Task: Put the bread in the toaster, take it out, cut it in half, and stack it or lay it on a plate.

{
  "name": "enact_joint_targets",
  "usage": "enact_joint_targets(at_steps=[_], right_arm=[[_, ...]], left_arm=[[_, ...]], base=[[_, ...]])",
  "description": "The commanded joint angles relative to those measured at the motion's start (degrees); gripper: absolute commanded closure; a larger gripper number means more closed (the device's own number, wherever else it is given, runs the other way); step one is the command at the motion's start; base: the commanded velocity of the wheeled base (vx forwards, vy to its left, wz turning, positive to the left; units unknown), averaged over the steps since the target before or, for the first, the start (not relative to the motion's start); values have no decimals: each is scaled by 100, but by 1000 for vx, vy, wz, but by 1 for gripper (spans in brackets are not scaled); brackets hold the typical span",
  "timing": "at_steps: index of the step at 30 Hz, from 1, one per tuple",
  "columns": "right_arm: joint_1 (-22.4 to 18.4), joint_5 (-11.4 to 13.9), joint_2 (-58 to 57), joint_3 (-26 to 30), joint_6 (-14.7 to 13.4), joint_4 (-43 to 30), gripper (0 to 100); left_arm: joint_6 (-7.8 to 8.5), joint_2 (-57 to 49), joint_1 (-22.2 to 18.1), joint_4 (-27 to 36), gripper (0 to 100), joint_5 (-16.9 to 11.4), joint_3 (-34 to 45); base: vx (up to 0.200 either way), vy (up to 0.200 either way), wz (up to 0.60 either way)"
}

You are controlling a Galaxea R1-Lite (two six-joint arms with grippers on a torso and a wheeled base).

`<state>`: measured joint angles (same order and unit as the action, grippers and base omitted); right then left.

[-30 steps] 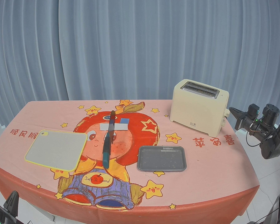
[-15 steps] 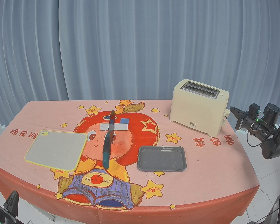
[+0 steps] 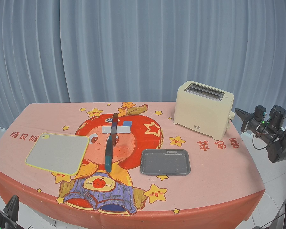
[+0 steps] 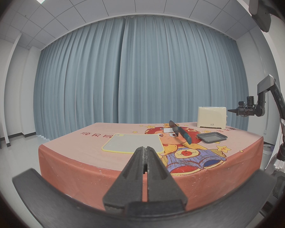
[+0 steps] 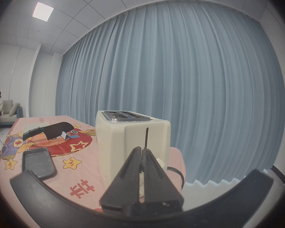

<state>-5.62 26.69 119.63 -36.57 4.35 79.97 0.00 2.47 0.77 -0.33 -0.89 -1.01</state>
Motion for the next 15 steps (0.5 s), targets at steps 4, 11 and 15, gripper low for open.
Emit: enact_joint_targets(at_steps=[4,11,15], right_arm=[[-9,3,-10,-8,4,1,100],[17,-5,43,10,22,1,100],[17,-5,43,1,66,1,100]], left_arm=[[0,7,2,-2,100,1,101],[0,7,2,-2,100,1,101],[0,7,2,-2,100,1,101]], base=[[0,0,0],[0,0,0],[0,0,0]])
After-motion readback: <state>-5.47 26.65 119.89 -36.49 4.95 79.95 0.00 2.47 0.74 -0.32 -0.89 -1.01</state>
